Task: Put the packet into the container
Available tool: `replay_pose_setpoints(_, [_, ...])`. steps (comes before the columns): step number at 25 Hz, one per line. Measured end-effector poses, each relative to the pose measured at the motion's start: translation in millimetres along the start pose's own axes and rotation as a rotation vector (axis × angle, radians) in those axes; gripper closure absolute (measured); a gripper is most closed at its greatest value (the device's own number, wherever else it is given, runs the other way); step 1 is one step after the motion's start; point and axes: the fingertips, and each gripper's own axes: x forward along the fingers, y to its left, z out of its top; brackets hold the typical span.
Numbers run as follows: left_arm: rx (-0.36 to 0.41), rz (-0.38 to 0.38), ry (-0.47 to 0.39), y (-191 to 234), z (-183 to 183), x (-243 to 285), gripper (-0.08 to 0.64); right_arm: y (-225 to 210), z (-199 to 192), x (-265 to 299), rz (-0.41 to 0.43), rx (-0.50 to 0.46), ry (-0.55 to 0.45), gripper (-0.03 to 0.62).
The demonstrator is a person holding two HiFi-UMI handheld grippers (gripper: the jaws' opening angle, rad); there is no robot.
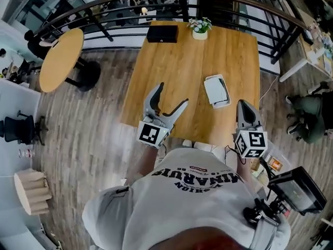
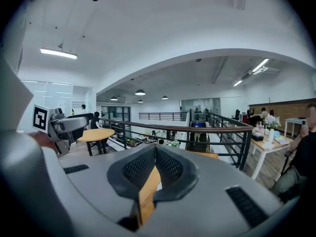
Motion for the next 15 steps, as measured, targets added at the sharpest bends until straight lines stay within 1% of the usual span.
replay_pose_setpoints(2, [-0.034, 0.047, 0.005, 5.1, -1.8, -12.4, 0.155, 11.0, 3.2, 6.0, 0.031, -0.01, 0.006, 0.583])
replay_pose_setpoints(4, [-0.063, 0.073, 0.015, 9.9, -6.7, -19.7, 0.155, 18.2, 1.5, 8.6, 0.05, -0.014, 0.014, 0.583])
replay_pose_setpoints(6, [-0.065, 0.07, 0.027, 11.2, -11.1, -21.8, 0.156, 21.5, -1.6, 9.0, 0.06, -0.017, 0.022, 0.583])
replay_pose_setpoints(10, [-0.035, 0.032, 0.036, 7.5, -13.2, -21.3, 0.167, 19.3, -9.2, 6.4, 0.061, -0.033, 0.047, 0.583])
replay_pose_setpoints(11, [-0.029, 0.014, 0.043, 5.4, -13.0, -21.4, 0.235, 17.6, -9.4, 5.9, 0.058, -0.037, 0.05, 0.583])
replay_pose_setpoints(12, [-0.026, -0.007, 0.054, 3.0, -12.8, -21.8, 0.349, 16.2, -8.6, 5.7, 0.056, -0.04, 0.05, 0.584])
replay_pose_setpoints(13, [-0.026, -0.027, 0.067, 1.0, -12.5, -22.1, 0.56, 15.2, -7.2, 5.8, 0.054, -0.041, 0.05, 0.583])
replay_pose_setpoints(15, [-0.04, -0.045, 0.088, -1.2, -13.2, -21.5, 0.56, 14.8, -4.7, 4.9, 0.051, -0.043, 0.051, 0.583])
